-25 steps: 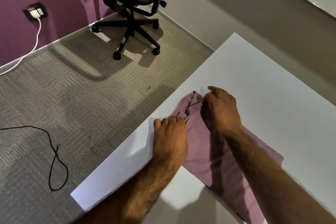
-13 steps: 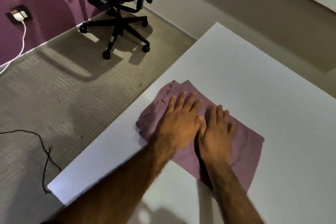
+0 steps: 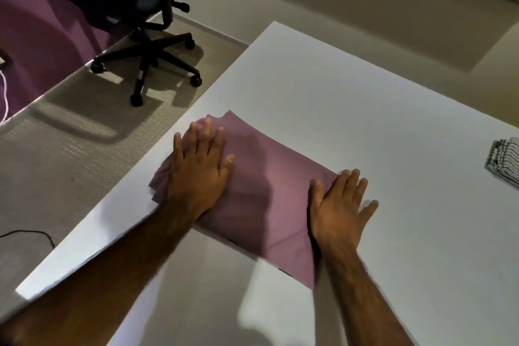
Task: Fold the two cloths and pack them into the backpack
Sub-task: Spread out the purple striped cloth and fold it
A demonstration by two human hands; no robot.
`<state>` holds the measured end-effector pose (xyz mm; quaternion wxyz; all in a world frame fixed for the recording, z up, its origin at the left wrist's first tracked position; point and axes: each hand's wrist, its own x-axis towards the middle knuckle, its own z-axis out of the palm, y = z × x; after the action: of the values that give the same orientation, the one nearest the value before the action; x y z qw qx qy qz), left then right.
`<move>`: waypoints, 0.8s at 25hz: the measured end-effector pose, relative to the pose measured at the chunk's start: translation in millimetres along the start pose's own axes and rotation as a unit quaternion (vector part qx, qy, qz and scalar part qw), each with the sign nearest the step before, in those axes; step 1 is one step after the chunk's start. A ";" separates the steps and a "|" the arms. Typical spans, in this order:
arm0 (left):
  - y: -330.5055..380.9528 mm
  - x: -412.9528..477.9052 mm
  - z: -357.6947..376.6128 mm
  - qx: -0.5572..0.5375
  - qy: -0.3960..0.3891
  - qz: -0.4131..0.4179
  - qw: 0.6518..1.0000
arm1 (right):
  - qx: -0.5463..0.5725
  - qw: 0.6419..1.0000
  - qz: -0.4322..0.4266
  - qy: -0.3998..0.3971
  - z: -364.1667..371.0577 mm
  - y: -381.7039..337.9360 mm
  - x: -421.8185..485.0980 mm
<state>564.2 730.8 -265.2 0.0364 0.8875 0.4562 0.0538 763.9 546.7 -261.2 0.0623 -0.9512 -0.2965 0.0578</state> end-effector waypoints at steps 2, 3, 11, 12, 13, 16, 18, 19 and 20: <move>33.2 -14.0 3.7 -0.021 -0.014 0.122 0.992 | 0.005 0.999 -0.034 0.033 -8.0 2.0 -9.2; 43.4 -18.9 7.3 -0.016 -0.035 0.164 0.986 | -0.013 0.996 -0.082 0.037 -6.9 0.1 -14.5; -21.4 9.6 -3.8 -0.013 0.036 -0.132 0.991 | -0.055 0.992 -0.114 0.021 12.8 12.0 -19.3; -24.2 13.2 -5.7 -0.015 0.044 -0.142 0.989 | -0.054 0.992 -0.114 0.025 12.0 10.0 -21.0; -23.8 16.3 -6.7 -0.023 0.050 -0.151 0.987 | -0.052 0.992 -0.112 0.026 11.1 8.5 -21.6; -17.6 21.8 -13.6 -0.064 0.087 -0.162 0.981 | -0.048 0.992 -0.111 0.033 6.7 6.0 -20.0; -18.5 23.2 -19.2 -0.060 0.140 -0.143 0.978 | -0.043 0.992 -0.115 0.037 5.4 3.2 -17.6; -21.2 24.1 -19.3 -0.051 0.154 -0.148 0.975 | -0.038 0.992 -0.113 0.034 6.0 1.8 -15.7; -24.7 24.0 -18.0 -0.044 0.149 -0.165 0.974 | -0.032 0.993 -0.110 0.028 7.9 1.0 -13.9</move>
<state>555.8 765.0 -248.7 0.0152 0.7792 0.5941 0.1990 751.9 538.6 -268.1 0.0457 -0.9156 -0.3992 0.0147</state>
